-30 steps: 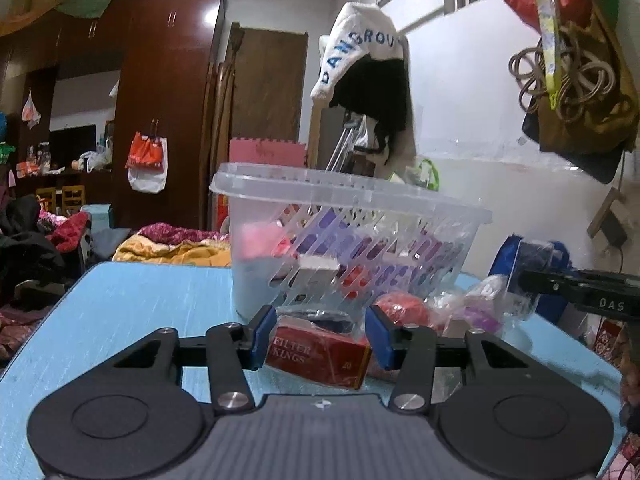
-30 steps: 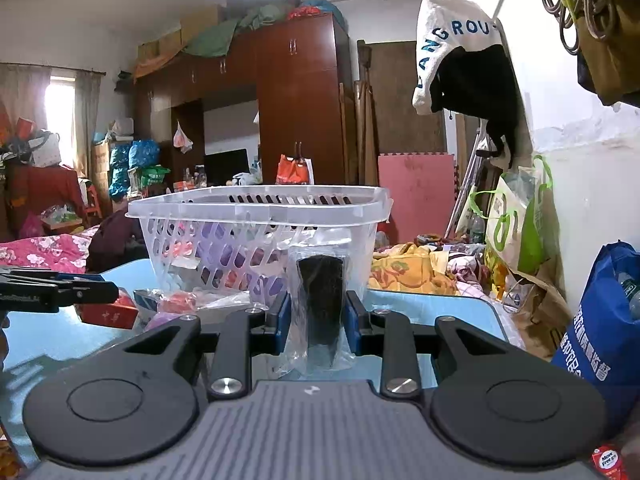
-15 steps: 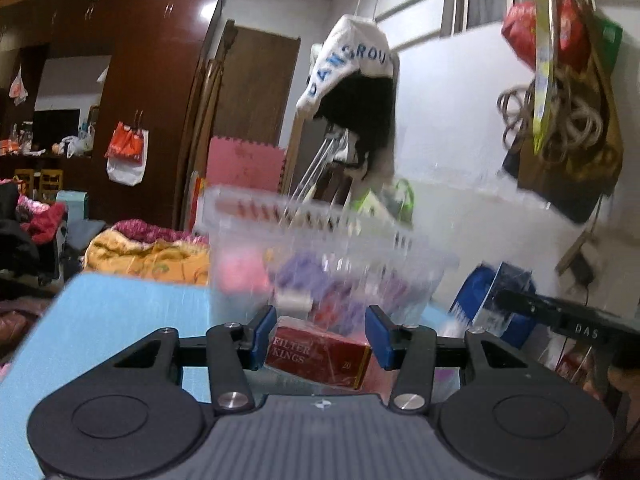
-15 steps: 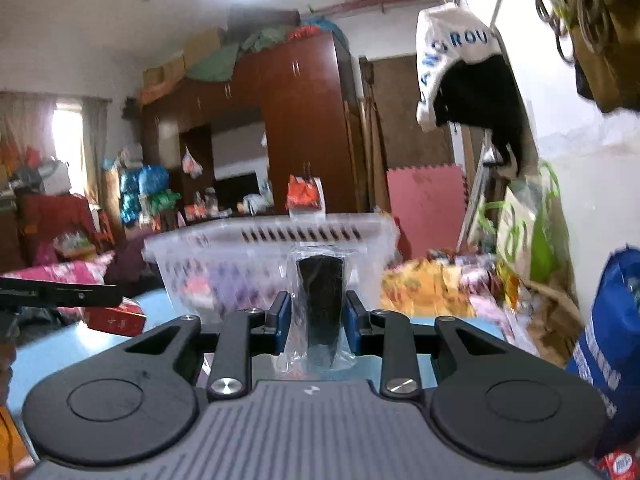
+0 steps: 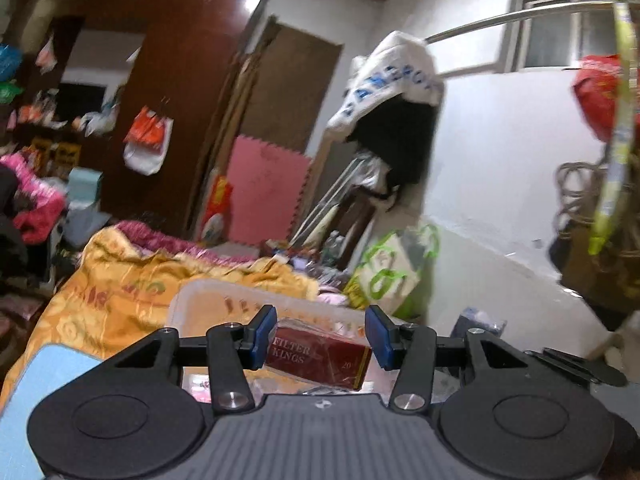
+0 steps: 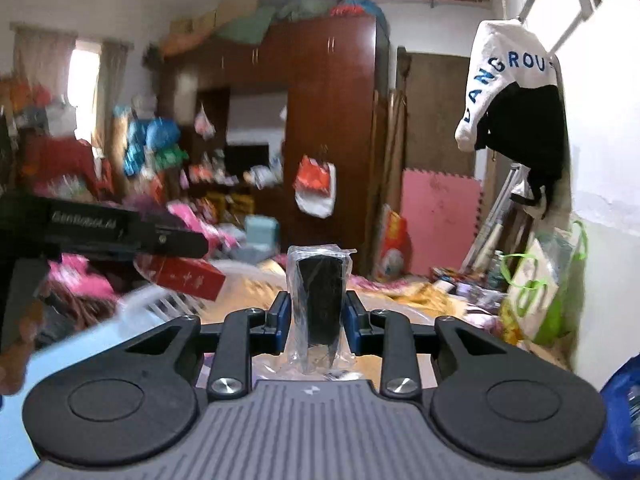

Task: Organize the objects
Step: 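Lift both held items over the white basket and release them, then grasp a clear plastic bag with the left gripper while the right grasps a white box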

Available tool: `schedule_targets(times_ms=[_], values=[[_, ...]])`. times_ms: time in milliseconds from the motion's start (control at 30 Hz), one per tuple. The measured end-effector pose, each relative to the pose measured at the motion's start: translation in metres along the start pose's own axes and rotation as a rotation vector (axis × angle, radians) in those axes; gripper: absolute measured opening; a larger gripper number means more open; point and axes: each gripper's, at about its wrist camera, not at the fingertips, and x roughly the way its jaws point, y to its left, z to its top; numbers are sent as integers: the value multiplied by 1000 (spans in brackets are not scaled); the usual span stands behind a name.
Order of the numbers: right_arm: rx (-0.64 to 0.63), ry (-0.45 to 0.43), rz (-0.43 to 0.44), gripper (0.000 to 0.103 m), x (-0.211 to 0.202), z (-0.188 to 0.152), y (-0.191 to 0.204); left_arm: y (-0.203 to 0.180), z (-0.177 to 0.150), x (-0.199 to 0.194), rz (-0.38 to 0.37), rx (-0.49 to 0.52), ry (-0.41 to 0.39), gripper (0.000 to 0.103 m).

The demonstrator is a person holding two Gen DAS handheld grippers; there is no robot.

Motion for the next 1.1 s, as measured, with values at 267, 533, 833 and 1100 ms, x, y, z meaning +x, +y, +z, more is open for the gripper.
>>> schedule_targets(times_ms=[267, 533, 833, 1100], values=[[36, 19, 23, 72, -8, -13, -5, 4, -10, -8, 48, 48, 14, 75], [102, -6, 134, 86, -80, -90, -12, -10, -101, -93, -40, 204, 46, 75], [143, 79, 112, 78, -55, -114, -19, -30, -161, -94, -43, 355, 204, 75], [108, 98, 139, 72, -51, -118, -4, -25, -167, -78, -5, 338, 255, 75]])
